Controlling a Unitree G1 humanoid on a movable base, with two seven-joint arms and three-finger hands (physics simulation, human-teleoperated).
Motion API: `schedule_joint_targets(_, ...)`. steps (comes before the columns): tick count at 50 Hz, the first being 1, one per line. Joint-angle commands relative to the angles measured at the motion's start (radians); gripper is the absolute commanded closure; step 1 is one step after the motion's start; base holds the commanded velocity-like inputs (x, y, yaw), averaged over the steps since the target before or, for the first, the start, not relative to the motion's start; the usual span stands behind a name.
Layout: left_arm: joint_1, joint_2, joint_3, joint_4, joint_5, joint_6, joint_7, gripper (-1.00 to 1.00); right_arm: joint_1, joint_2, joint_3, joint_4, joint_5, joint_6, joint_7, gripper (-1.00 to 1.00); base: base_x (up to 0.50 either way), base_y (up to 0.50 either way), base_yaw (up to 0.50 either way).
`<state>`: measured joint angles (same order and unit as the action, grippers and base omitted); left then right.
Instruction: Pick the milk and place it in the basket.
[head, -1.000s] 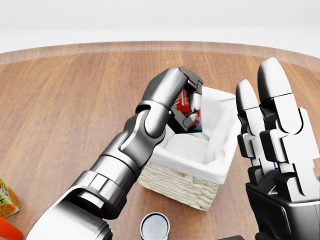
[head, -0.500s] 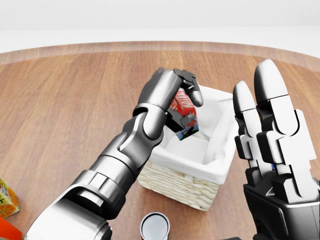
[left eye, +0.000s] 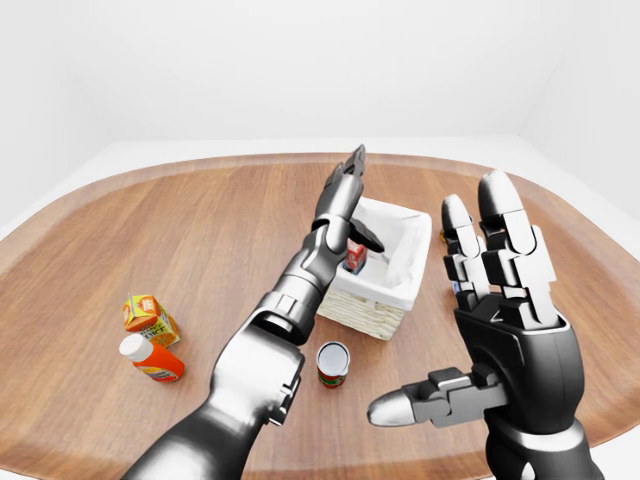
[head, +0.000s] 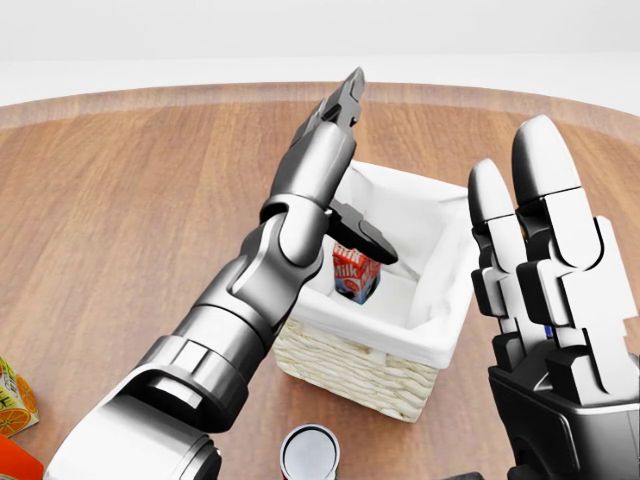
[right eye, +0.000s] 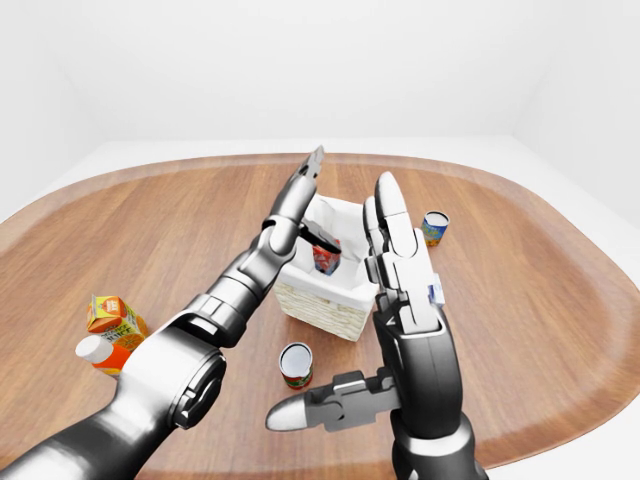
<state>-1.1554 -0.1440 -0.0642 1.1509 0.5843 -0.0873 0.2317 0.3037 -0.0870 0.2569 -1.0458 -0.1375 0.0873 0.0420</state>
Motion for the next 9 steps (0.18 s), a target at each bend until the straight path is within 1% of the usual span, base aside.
schedule_joint_targets(1, 0.014, 0.006, 0.014, -0.056, -0.059, 0.0, -0.027, -1.0, 0.0, 0.002, -0.007, 0.011, 0.004, 0.0, 0.002, -1.0, 0.0, 0.0, 0.0)
schedule_joint_targets(5, 0.042, 0.004, 0.022, -0.143, -0.111, 0.0, -0.058, -1.0, -0.001, 0.002, -0.008, 0.006, 0.004, 0.0, 0.003, -1.0, 0.0, 0.0, 0.0)
schedule_joint_targets(6, 0.055, 0.006, 0.022, -0.181, -0.125, 0.006, -0.067, -1.0, -0.001, 0.003, -0.01, 0.009, 0.006, 0.0, 0.003, -1.0, 0.0, 0.0, 0.0)
schedule_joint_targets(7, 0.077, 0.005, 0.026, -0.251, -0.15, 0.038, -0.085, -1.0, 0.0, 0.003, -0.01, 0.011, 0.004, 0.0, 0.003, -1.0, 0.0, 0.0, 0.0)
schedule_joint_targets(8, 0.084, 0.006, 0.02, -0.269, -0.155, 0.048, -0.087, -1.0, 0.0, 0.003, -0.01, 0.011, 0.004, 0.0, 0.003, -1.0, 0.0, 0.0, 0.0)
schedule_joint_targets(9, 0.117, 0.003, 0.03, -0.361, -0.191, 0.093, -0.108, -1.0, 0.002, 0.003, -0.01, 0.014, 0.005, 0.0, 0.003, -1.0, 0.0, 0.0, 0.0)
